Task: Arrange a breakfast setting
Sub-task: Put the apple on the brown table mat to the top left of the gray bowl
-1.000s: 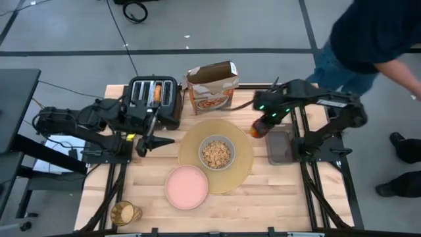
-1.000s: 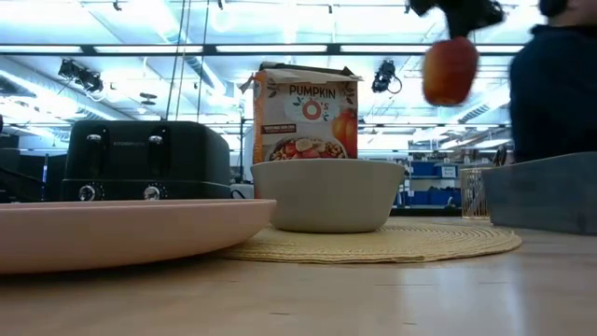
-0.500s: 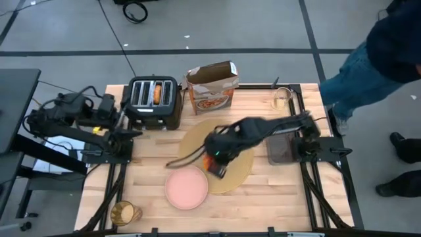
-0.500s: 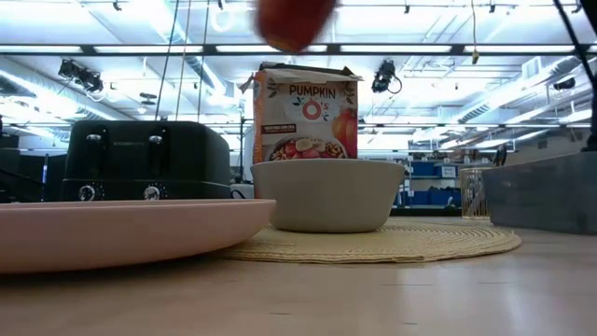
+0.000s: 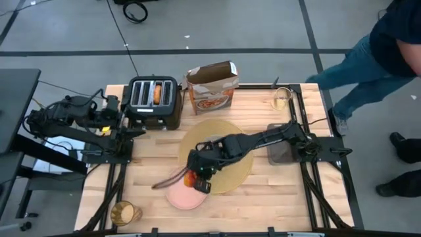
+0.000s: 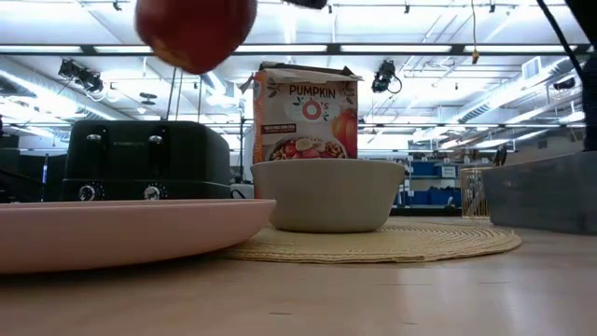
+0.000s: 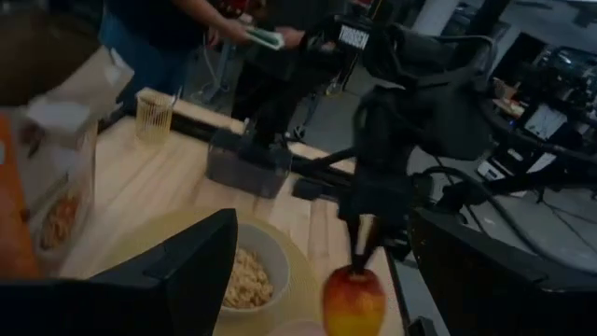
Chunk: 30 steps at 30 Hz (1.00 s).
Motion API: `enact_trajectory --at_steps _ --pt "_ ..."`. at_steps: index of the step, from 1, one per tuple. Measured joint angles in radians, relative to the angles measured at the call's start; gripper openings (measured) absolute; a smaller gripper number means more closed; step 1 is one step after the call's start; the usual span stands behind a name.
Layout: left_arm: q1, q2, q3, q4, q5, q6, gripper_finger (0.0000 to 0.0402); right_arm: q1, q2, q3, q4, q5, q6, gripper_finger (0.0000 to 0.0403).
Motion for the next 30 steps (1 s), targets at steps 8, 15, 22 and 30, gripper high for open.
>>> enact_trajectory --at_steps 8,15,22,30 --pt "0.0 0.002 0.0 -0.001 -0.002 -0.079 0.0318 -0.188 0.009 -0.001 -0.013 0.034 -0.211 0.0016" --pt "0.0 0.009 0.0 -0.009 -0.06 -0.109 0.0318 -0.343 0.01 -0.007 -0.02 0.042 -0.438 0.0016" --pt "0.0 0.018 0.0 -0.01 -0.133 -0.116 0.0318 -0.392 0.078 -0.01 0.009 -0.011 -0.516 0.0016" --pt "0.001 0.034 0.0 -0.021 -0.146 -0.148 0.0318 -0.39 0.151 -0.01 0.003 0.083 -0.489 0.0016"
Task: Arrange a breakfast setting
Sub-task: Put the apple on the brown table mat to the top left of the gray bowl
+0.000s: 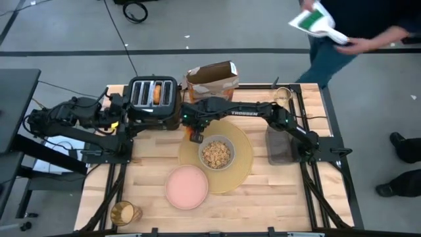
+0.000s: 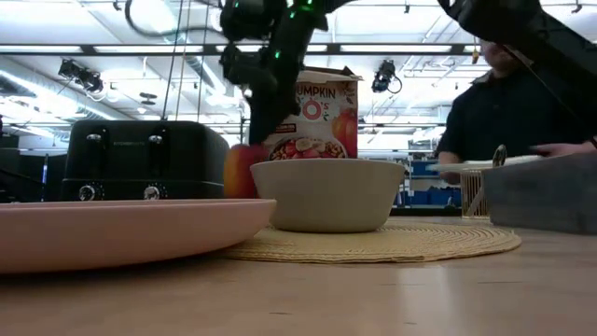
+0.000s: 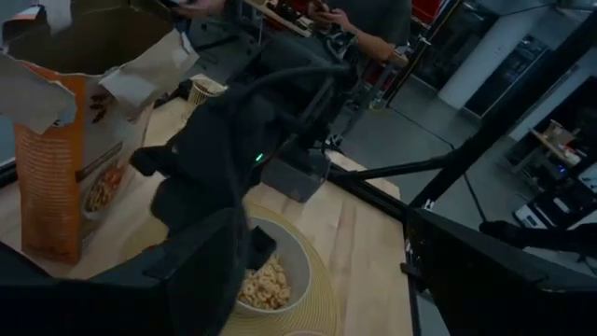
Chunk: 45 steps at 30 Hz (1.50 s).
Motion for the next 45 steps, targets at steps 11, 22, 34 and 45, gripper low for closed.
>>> enact_trajectory --at_steps 11,22,34,45 --pt "0.0 -0.001 0.0 -0.013 0.001 -0.007 0.0318 -0.012 0.021 -0.06 0.014 0.017 0.021 0.0016" --pt "0.0 0.0 0.0 -0.02 0.046 -0.007 0.0318 -0.016 0.02 -0.076 0.033 0.024 0.059 0.0041" --pt "0.0 -0.001 0.0 -0.026 0.062 -0.007 0.0318 -0.015 0.02 -0.076 0.056 0.009 0.079 0.004" --pt "0.0 -0.001 0.0 -0.028 0.062 -0.007 0.0318 -0.015 0.021 -0.033 -0.015 0.009 0.081 0.0016"
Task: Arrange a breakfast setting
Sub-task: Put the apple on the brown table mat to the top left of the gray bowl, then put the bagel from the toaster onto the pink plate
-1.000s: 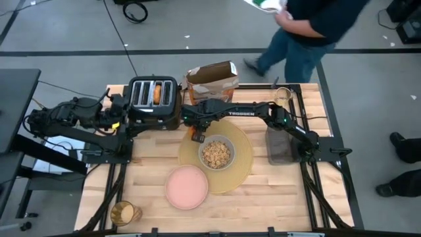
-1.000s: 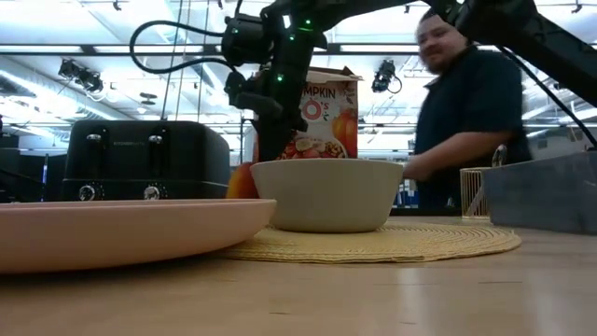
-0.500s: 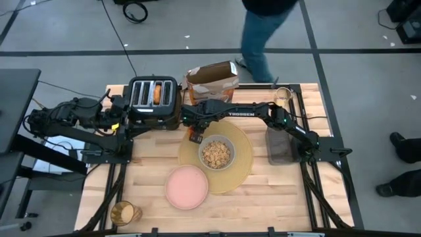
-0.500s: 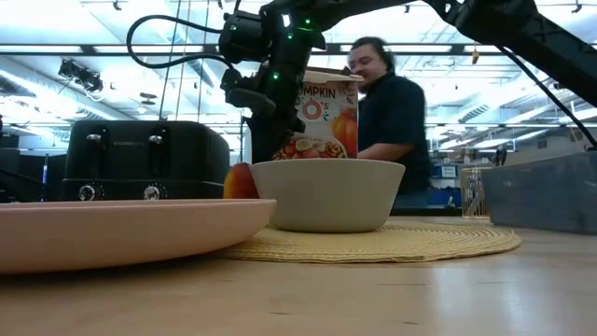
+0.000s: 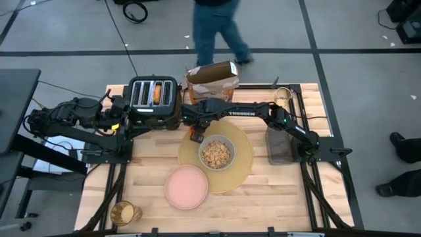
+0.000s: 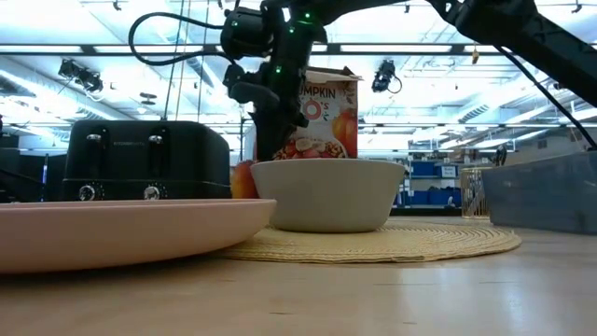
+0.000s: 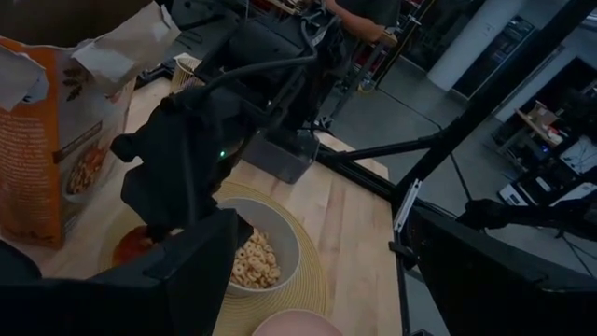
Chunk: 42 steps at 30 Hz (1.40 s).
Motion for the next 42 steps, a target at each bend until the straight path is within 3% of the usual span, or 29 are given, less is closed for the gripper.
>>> enact_trajectory --at_steps 12,28,35,42 --pt "0.0 0.0 0.0 0.0 0.001 -0.007 0.0318 0.0 0.001 -0.028 0.031 0.008 -0.004 0.0019" --pt "0.0 0.0 0.0 0.0 0.001 -0.018 0.0318 0.006 -0.007 -0.025 0.062 0.027 0.018 0.0094" --pt "-0.002 0.0 0.0 -0.001 0.024 0.008 0.0318 0.024 -0.081 -0.025 0.054 0.02 0.033 0.0143" --pt "-0.056 0.003 0.0 -0.006 0.035 0.018 0.0318 0.075 -0.226 -0.025 0.025 0.036 0.117 0.0164"
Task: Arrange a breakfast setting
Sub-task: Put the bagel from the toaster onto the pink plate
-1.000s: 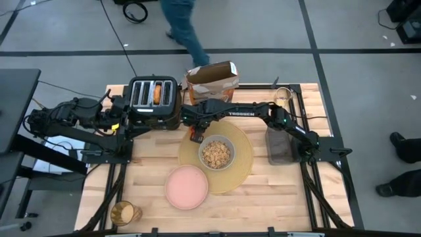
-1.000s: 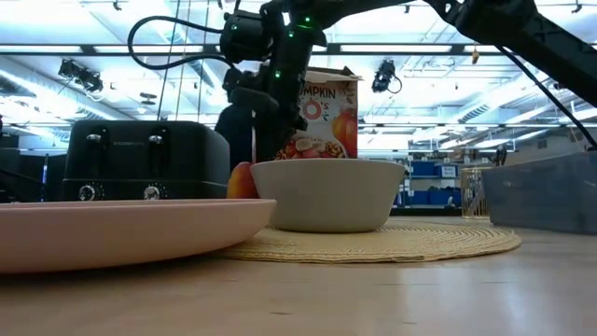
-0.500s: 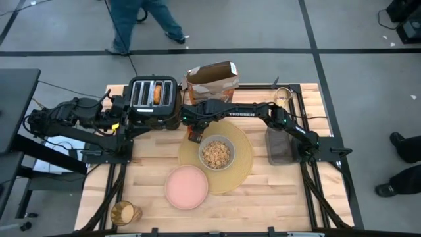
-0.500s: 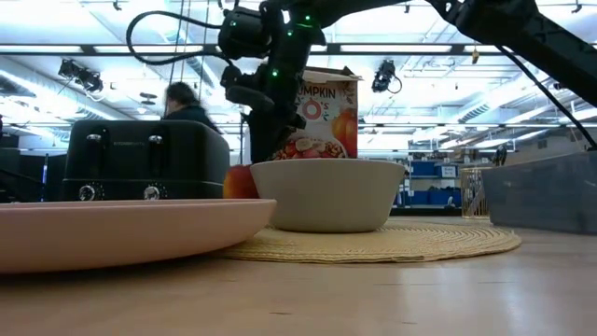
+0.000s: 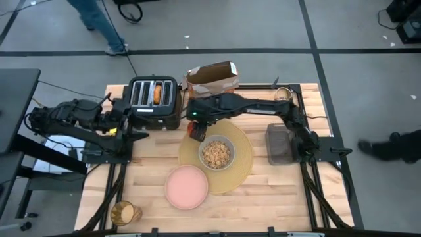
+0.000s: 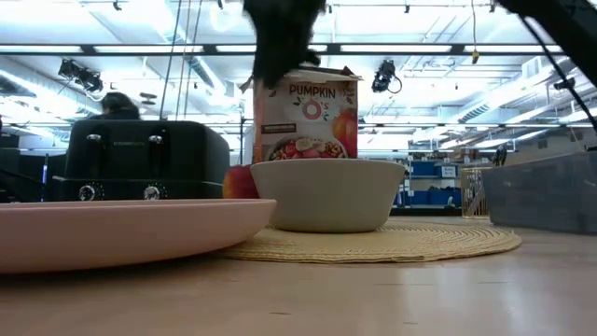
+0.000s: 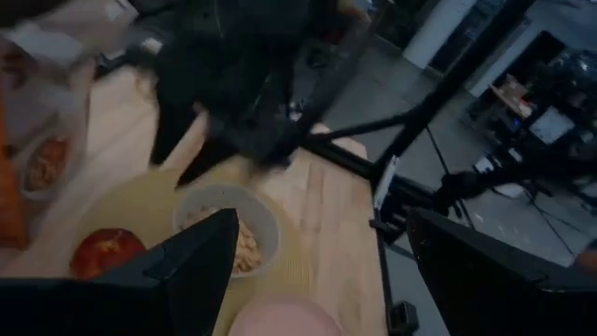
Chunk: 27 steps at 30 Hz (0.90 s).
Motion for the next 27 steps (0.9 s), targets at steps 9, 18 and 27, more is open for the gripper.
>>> enact_trajectory --at_steps 9,18,27 --pt "0.017 0.118 0.0 -0.24 -0.389 -0.165 0.0318 0.142 -0.237 0.0 0.042 0.112 0.219 0.0164" --pt "0.414 0.313 -0.004 -0.295 -0.51 -0.332 0.0306 0.334 -0.351 0.001 0.07 0.398 0.405 0.0164" --pt "0.795 0.392 -0.158 -0.024 -0.297 -0.194 0.0277 0.44 -0.352 0.001 0.079 0.458 0.486 0.0164"
